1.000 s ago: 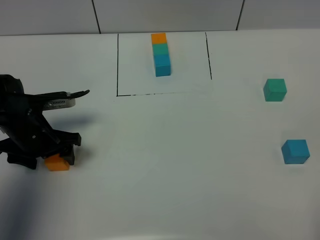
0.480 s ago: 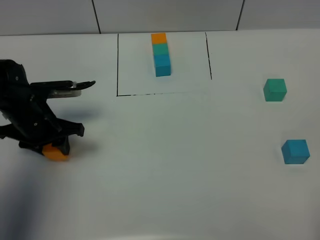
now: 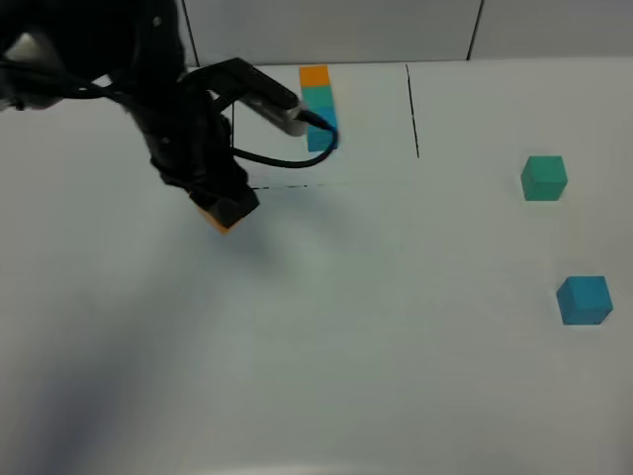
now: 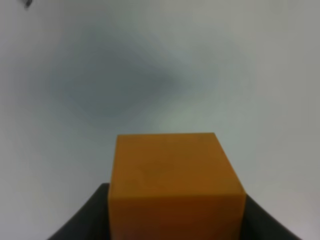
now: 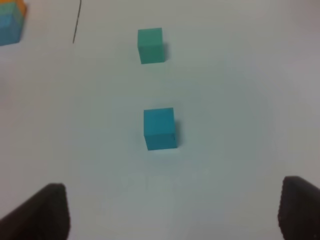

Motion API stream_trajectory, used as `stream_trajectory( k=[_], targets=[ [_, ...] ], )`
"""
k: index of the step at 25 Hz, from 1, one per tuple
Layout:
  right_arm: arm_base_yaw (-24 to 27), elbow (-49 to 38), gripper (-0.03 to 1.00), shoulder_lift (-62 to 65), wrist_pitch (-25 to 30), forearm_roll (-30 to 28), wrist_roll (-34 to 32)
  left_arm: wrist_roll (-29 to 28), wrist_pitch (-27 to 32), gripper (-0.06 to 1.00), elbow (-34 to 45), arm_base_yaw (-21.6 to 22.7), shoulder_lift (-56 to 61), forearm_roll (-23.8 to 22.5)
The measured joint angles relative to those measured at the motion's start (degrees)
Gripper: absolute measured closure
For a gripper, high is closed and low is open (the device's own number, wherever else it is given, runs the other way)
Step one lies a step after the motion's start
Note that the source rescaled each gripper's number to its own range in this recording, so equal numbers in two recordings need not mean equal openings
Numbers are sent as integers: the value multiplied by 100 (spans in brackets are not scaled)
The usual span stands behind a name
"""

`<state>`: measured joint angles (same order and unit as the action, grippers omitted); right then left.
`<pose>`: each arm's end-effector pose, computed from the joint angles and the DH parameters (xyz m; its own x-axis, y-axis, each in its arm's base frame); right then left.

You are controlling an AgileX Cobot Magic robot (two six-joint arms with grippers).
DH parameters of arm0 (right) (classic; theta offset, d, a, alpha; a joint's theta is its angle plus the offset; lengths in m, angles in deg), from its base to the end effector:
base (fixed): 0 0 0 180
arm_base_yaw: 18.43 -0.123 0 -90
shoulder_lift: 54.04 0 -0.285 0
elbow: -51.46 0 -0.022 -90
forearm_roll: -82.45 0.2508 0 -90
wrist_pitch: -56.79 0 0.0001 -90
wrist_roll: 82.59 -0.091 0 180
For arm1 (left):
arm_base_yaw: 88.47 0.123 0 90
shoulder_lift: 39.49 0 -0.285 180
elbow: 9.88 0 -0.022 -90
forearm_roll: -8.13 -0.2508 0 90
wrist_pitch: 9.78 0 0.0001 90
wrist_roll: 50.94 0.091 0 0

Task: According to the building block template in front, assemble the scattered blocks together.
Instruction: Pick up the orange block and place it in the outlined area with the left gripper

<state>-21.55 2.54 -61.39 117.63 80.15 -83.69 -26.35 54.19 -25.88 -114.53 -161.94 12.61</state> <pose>-0.0052 -0.0035 0.2755 -0.4547 -0.0252 -0.8903 -0.0234 0.9996 -0.0163 0.3698 -0.1880 0.2241 -0.6449 0.7425 -0.1813 0.7549 0.6558 0.0006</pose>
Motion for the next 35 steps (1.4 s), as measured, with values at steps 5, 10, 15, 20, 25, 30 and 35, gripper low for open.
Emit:
stream_trajectory(
  k=[5,10,15,20,25,30,35],
  targets=[
    [0,0,26,0,0,0,0,717,411,94,-1581,-611,-953,-485],
    [0,0,26,0,0,0,0,1622,416,94,-2330,-1079,-1679,-721],
    [0,0,26,0,0,0,0,2017,416,94,-2492,-1302,-2109,-666],
    [0,-19,26,0,0,0,0,2088,416,94,-2492,-1301,-2348,-504],
    [0,-19,26,0,0,0,0,2195,272,94,-2492,-1301,-2492,-483],
    [0,-19,26,0,0,0,0,2531,81,94,-2492,-1301,-2511,-448],
    [0,-19,26,0,0,0,0,2661,10,94,-2492,-1301,-2511,-355]
  ],
)
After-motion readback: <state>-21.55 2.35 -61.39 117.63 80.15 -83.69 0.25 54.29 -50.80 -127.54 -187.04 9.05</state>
